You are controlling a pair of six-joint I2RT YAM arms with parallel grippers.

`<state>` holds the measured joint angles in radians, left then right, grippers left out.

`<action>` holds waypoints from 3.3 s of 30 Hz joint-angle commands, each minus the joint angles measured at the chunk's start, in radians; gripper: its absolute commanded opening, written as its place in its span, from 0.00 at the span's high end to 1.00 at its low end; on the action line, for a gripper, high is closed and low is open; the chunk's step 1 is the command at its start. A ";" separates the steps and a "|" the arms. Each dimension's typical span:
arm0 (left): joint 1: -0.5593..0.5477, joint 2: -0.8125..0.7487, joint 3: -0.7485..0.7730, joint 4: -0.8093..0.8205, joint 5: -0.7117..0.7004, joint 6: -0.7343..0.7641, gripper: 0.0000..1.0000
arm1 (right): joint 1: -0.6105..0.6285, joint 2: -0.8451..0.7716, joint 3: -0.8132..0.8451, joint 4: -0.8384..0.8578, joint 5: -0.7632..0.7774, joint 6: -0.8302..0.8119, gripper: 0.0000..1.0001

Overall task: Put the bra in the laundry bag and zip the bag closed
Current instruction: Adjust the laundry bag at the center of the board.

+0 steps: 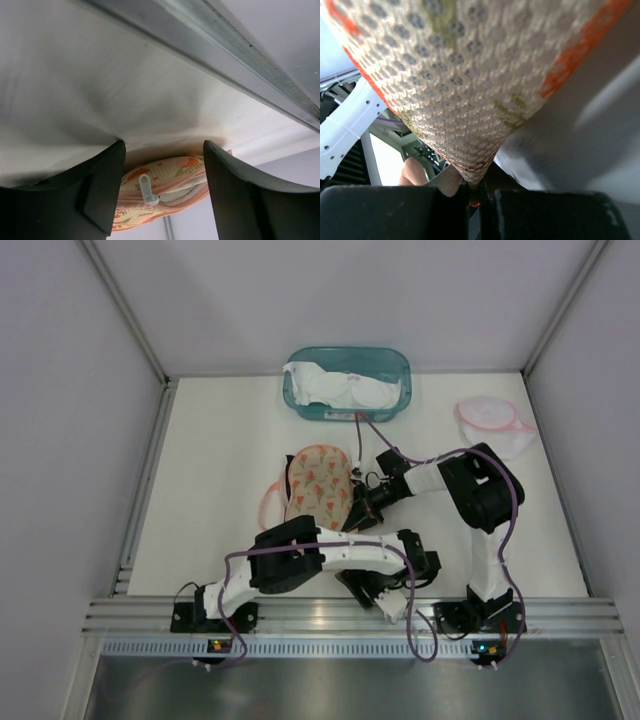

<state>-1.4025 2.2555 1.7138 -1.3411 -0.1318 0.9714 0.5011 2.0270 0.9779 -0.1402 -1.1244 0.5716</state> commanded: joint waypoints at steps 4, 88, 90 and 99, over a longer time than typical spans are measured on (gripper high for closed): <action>0.014 -0.019 0.046 -0.127 -0.052 0.041 0.28 | -0.007 0.006 0.007 -0.030 0.011 -0.015 1.00; -0.026 -0.632 -0.375 0.523 -0.002 -0.227 0.29 | -0.076 -0.040 -0.057 0.217 0.049 0.134 1.00; 0.017 -0.730 -0.443 0.632 0.049 -0.336 0.25 | -0.076 -0.051 -0.105 0.459 0.072 0.267 1.00; 0.441 -1.259 -0.891 0.945 0.330 -0.721 0.19 | -0.075 -0.040 -0.251 0.878 0.264 0.706 1.00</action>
<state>-0.9485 1.0832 0.9382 -0.5591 0.0837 0.4118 0.4232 2.0006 0.7589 0.5285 -0.9863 1.0527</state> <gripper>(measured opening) 0.819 0.033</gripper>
